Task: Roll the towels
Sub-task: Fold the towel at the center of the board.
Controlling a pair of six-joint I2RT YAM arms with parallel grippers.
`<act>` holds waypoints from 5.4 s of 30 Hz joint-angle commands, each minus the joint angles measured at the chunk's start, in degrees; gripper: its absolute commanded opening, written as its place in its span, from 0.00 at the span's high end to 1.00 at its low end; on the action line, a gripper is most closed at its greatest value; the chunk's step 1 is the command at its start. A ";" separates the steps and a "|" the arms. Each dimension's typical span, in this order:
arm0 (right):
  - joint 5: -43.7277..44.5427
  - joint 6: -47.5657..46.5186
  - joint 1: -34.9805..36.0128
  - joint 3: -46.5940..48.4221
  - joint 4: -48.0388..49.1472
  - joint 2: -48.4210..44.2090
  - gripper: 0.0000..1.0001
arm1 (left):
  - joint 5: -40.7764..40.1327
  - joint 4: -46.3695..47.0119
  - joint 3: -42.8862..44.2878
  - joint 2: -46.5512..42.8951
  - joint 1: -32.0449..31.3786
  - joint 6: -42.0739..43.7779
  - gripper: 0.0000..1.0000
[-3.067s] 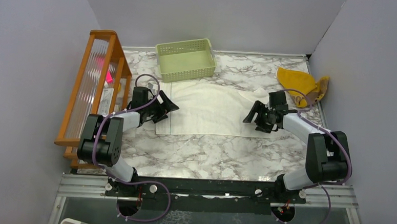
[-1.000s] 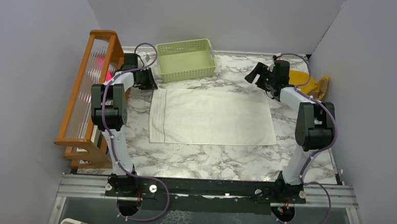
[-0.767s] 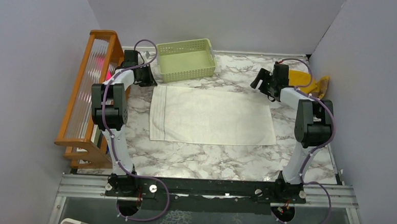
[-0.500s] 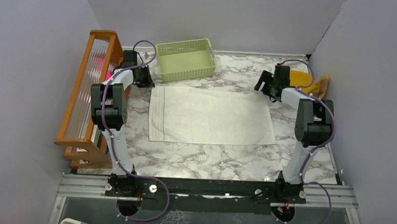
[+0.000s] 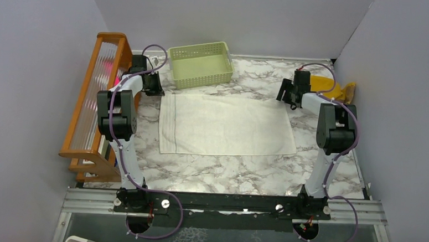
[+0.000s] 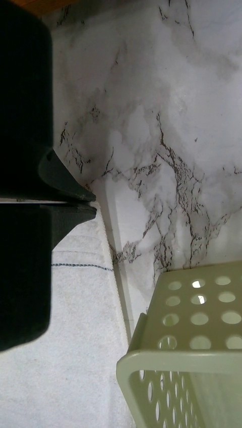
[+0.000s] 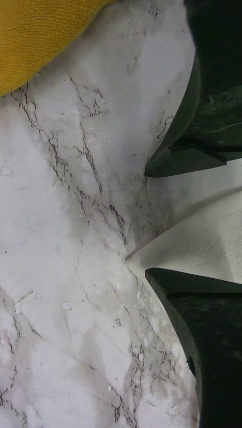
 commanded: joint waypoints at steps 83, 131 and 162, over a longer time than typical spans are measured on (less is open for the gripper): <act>8.78 19.96 -9.54 -26.18 -8.17 -30.79 0.99 | 12.96 29.79 -41.77 -32.42 -3.44 -1.23 1.00; 15.74 23.19 -10.99 -35.12 -16.23 -40.96 0.33 | 17.02 23.91 -50.79 -37.84 -7.23 -3.99 0.67; 10.91 12.67 7.34 -18.88 -3.25 -27.26 0.20 | 21.05 12.79 -34.79 -21.39 -4.51 -0.93 0.35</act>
